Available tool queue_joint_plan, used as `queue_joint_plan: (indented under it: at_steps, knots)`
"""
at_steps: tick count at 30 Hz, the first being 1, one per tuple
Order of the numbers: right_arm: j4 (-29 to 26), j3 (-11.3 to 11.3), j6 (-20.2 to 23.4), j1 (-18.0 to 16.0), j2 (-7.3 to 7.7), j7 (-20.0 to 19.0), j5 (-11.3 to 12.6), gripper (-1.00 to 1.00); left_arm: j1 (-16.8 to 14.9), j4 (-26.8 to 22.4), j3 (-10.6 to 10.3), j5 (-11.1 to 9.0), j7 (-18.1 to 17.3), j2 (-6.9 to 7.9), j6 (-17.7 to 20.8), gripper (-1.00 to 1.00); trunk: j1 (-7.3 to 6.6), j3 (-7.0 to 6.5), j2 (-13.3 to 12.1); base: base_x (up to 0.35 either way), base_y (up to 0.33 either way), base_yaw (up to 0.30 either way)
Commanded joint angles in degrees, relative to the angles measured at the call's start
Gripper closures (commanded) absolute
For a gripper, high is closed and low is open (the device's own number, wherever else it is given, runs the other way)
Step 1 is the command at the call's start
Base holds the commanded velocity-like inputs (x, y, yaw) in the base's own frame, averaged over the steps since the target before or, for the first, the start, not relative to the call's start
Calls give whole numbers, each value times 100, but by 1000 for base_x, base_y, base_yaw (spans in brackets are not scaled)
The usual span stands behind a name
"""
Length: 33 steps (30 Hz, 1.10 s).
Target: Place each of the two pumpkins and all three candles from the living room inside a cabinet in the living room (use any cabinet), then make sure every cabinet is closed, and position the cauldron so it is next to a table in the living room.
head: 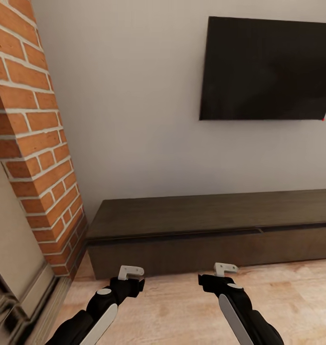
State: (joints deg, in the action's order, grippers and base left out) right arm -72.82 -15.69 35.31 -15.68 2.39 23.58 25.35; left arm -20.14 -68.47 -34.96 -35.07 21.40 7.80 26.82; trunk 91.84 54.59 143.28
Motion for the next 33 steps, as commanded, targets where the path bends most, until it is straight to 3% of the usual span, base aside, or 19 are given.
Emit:
queue_joint_plan:
  at_steps: [1,5,9,24,33]
  knots:
    - [-7,-18,10,-5,5,59,60,-100,-6,-7,-20,-59,58,4,6,-100,-7,-17,1,-310,0,0]
    - [-5,-20,10,-5,-4,59,64,-100,-7,-2,-20,-55,58,-9,7,-100,-18,-105,-6,-325,0,0]
    - [-5,-21,11,-5,-6,59,66,-100,-7,3,-20,-47,62,-19,8,-100,-106,-182,-166,-239,0,-31]
    - [53,21,27,-5,-5,56,65,-100,-7,75,-27,-36,57,-29,3,-100,-435,-484,-768,-31,0,-95]
    - [408,185,674,-18,0,36,66,-100,-7,105,-40,-38,52,-8,-2,-100,-633,-573,-1129,-1,0,54]
